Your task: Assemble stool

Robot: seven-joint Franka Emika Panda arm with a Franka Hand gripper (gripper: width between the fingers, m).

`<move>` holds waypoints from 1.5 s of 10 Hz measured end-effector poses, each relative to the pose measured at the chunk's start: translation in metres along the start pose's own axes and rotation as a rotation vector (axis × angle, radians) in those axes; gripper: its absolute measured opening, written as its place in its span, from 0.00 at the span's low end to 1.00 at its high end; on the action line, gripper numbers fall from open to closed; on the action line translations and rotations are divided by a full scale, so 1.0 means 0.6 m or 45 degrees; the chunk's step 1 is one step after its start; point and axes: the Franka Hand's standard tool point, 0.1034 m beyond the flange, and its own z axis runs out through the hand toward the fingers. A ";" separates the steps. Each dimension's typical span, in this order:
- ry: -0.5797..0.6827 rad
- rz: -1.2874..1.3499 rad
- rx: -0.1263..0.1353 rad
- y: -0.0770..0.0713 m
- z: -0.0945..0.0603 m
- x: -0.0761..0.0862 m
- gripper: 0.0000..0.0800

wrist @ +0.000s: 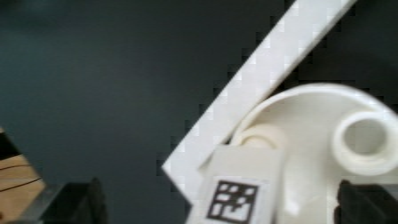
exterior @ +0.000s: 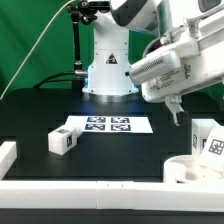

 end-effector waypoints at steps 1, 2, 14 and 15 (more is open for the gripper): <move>-0.016 -0.006 0.066 -0.001 -0.008 -0.007 0.81; -0.031 -0.007 0.170 -0.004 -0.011 -0.017 0.81; 0.007 0.012 0.227 0.026 0.026 0.076 0.81; 0.011 0.010 0.232 0.023 0.031 0.078 0.81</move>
Offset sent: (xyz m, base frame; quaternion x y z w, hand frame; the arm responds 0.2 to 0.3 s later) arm 0.0000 0.0000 0.0000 0.0650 0.0000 0.0000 0.9979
